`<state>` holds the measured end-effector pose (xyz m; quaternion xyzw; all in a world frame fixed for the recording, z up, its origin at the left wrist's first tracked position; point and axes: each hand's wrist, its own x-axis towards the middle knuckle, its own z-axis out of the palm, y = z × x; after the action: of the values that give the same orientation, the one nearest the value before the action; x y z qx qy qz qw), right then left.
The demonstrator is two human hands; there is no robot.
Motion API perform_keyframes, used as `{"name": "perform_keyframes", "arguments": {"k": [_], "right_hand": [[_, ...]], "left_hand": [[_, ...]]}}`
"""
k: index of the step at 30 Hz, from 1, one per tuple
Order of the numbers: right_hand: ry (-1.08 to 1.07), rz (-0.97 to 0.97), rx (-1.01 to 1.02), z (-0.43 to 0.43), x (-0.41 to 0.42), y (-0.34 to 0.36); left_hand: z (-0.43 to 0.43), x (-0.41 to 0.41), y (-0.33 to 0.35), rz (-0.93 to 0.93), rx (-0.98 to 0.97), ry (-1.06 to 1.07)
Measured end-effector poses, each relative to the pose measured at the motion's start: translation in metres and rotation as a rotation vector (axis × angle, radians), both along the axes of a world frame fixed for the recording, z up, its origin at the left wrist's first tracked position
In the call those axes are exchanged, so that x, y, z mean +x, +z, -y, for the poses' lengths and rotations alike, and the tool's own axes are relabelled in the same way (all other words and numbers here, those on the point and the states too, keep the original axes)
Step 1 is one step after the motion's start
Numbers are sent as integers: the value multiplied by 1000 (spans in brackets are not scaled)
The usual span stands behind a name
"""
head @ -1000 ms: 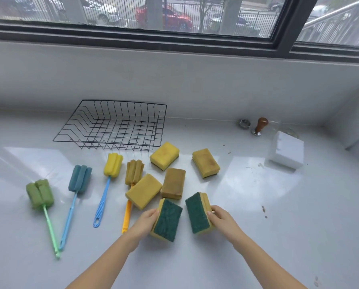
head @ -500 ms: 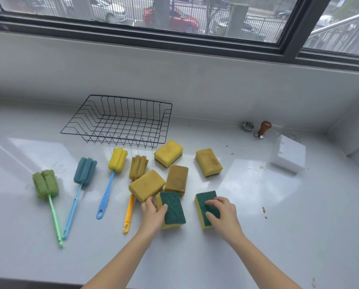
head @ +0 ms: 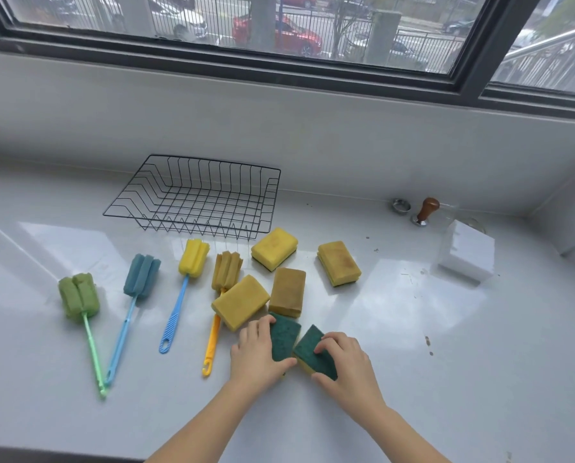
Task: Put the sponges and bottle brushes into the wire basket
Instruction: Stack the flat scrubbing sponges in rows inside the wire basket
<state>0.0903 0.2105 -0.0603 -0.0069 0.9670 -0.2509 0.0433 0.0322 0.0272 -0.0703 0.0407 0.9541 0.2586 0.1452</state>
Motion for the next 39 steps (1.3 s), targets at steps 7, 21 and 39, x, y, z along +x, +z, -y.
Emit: {"name": "perform_keyframes", "arguments": {"k": [7, 21, 39], "right_hand": [[-103, 24, -29, 5, 3, -4], [-167, -164, -82, 32, -43, 35], [5, -206, -101, 162, -189, 82]], "left_hand": [[-4, -5, 0, -82, -31, -36], [38, -53, 52, -266, 158, -136], [210, -186, 86, -410, 258, -123]]}}
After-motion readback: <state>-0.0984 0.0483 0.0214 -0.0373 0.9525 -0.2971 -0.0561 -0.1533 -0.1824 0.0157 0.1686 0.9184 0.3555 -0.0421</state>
